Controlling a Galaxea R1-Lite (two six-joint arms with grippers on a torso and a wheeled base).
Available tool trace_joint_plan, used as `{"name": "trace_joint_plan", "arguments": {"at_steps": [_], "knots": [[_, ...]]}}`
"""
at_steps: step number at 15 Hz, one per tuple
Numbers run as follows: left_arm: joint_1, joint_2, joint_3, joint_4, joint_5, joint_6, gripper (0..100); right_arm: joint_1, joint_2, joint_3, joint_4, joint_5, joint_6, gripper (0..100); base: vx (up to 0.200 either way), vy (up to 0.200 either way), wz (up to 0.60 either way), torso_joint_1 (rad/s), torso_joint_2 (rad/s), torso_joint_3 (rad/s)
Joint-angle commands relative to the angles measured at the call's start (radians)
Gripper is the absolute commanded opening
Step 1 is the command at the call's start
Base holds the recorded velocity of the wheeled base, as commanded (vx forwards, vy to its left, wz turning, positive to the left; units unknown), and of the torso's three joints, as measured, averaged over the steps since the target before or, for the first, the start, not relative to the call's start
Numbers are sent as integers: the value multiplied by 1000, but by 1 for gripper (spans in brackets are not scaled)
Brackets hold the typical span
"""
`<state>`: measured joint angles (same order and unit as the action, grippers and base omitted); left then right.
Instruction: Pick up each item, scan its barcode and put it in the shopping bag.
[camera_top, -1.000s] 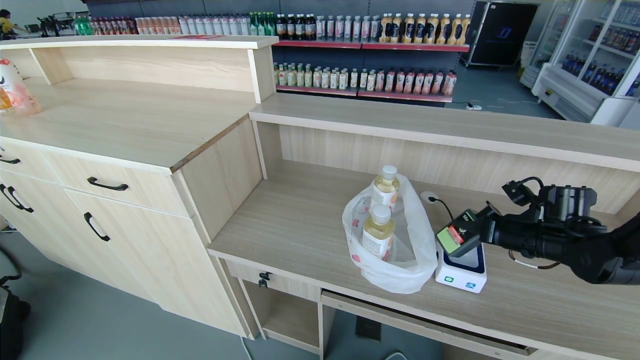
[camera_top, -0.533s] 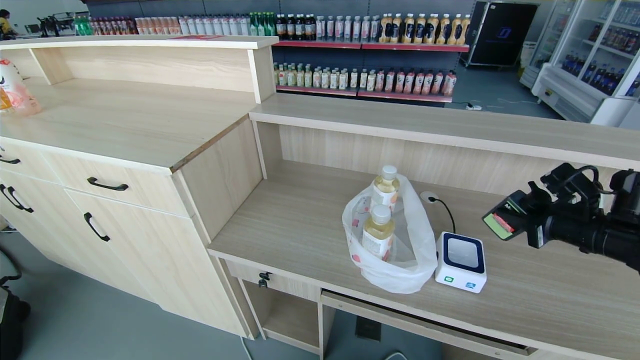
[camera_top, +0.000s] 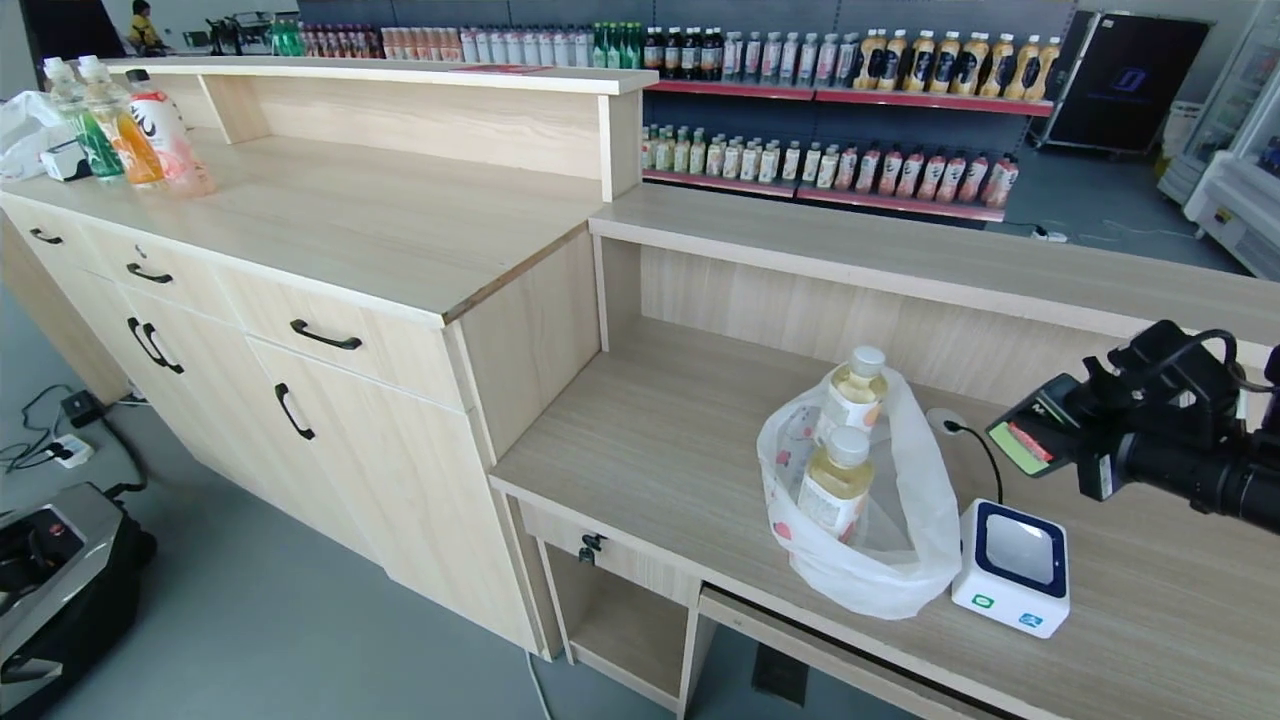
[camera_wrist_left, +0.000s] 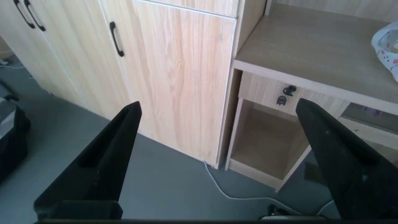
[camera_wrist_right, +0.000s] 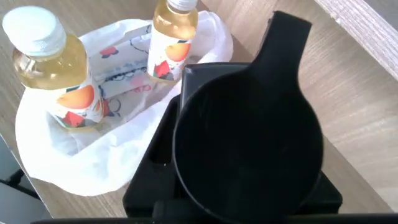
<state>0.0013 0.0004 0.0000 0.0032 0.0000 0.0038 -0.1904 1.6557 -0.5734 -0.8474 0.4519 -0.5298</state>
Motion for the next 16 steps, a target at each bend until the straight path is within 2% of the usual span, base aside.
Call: {"name": "trace_joint_plan", "arguments": {"at_steps": [1,5,7,11,16], "knots": [[0,0,0,0,0,1,100,42,70,-40,-1,-1,85,0,0,0,0,0,0,0],[0,0,0,0,0,1,100,66,183,-51,-5,-1,198,0,0,0,0,0,0,0],[0,0,0,0,0,1,100,97,246,-98,-7,-1,226,0,0,0,0,0,0,0],[0,0,0,0,0,1,100,155,361,-206,-50,-1,229,0,0,0,0,0,0,0],[0,0,0,0,0,1,100,221,453,-227,-113,-7,221,0,0,0,0,0,0,0]]}}
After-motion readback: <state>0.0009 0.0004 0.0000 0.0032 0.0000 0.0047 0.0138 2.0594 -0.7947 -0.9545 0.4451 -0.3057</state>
